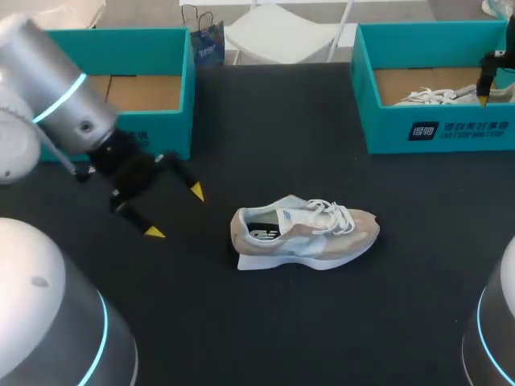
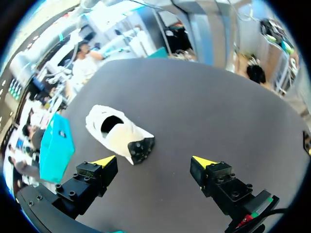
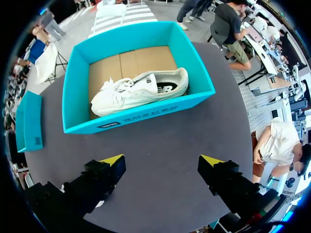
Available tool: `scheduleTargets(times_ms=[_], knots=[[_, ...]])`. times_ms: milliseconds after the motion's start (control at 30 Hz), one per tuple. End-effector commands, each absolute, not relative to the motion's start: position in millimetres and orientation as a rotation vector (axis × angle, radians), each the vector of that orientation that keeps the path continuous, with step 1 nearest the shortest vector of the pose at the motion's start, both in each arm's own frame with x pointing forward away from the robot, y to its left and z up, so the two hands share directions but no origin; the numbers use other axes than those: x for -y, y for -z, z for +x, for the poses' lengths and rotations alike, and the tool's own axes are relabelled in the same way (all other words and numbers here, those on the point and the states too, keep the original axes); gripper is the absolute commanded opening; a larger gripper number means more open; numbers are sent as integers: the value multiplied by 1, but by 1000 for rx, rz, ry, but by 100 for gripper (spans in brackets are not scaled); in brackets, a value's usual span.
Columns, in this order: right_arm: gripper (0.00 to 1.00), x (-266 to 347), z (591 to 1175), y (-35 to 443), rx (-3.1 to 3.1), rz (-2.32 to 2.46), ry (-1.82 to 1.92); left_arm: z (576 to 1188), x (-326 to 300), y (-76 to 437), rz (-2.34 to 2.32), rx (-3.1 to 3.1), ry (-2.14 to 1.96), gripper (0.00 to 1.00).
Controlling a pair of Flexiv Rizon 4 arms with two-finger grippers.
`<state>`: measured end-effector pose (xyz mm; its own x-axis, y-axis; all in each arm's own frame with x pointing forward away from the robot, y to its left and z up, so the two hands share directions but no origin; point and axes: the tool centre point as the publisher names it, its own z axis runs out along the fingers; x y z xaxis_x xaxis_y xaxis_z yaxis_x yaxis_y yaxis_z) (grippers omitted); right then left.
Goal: Take the shoe out of the shoebox, open the shoe tongue, remove and reinsert the insole, then place the shoe into the shoebox
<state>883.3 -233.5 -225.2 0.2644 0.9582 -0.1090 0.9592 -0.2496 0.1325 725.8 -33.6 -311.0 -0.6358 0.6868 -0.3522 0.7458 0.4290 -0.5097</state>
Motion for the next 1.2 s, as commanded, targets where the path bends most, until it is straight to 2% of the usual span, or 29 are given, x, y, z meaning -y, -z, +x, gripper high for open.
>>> scheduleTargets(times_ms=[33,233,300,867,1000,1033,1200], knots=[[100,233,884,226,-1807,2356,9,727,27,320,667,-2532,1426,100],[100,233,884,226,-1807,2356,9,728,19,324,333,-2420,1664,100],[100,233,884,226,-1807,2356,9,727,17,325,244,-2317,1885,100],[100,233,884,226,-1807,2356,9,727,17,325,244,-2317,1885,100],[100,233,884,226,-1807,2356,9,718,32,337,101,-2405,1777,100],[100,233,884,226,-1807,2356,9,717,41,341,-67,-2455,1742,100],[100,233,884,226,-1807,2356,9,712,54,346,-164,-2473,1598,100]])
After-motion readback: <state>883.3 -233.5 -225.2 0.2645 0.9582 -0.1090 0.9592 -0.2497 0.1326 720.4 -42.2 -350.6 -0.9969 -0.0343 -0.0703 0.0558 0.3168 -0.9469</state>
